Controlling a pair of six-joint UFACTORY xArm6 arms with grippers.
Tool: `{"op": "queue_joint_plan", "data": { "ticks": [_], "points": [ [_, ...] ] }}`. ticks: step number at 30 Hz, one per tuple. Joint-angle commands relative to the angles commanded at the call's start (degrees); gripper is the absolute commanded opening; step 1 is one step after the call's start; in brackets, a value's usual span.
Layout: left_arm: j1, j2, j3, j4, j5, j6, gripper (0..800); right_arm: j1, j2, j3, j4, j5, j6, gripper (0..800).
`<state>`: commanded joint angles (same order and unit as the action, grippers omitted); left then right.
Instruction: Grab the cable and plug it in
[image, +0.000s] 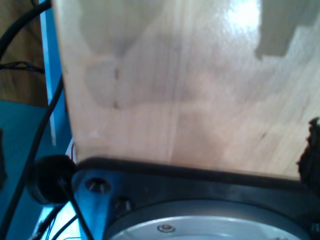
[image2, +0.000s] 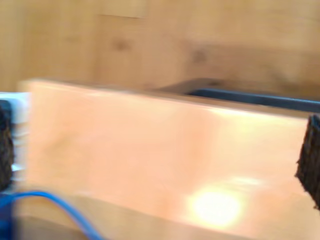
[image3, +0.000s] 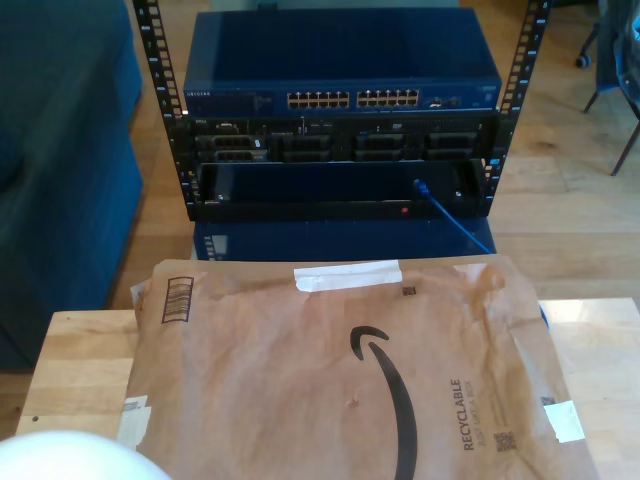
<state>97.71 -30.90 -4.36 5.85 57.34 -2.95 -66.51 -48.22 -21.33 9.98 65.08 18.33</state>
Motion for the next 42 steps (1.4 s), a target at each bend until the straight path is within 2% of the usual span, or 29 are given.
{"op": "queue_joint_plan", "data": {
  "ticks": [9, 15, 20, 24, 27, 42],
  "points": [
    [0.0, 0.0, 0.0, 0.0, 0.0, 0.0, 800, -16.1, 2.8, 7.6, -1.1, 1.0, -17.1, 793],
    [0.0, 0.0, 0.0, -0.1, 0.0, 0.0, 800, -16.3, 3.7, 13.6, -1.4, -4.4, -18.1, 792],
    [0.0, 0.0, 0.0, -0.1, 0.0, 0.0, 800, -17.0, 4.3, 18.0, -7.7, -8.4, -21.5, 793],
    [0.0, 0.0, 0.0, -0.1, 0.0, 0.0, 800, -20.0, 5.5, 22.4, -7.6, -15.0, -21.3, 796],
    [0.0, 0.0, 0.0, 0.0, 0.0, 0.0, 800, -20.7, 7.2, 22.9, -7.4, -16.9, -21.3, 797],
    [0.0, 0.0, 0.0, -0.1, 0.0, 0.0, 800, -20.7, 7.1, 22.9, -7.5, -17.1, -21.3, 797]
  ]
}}
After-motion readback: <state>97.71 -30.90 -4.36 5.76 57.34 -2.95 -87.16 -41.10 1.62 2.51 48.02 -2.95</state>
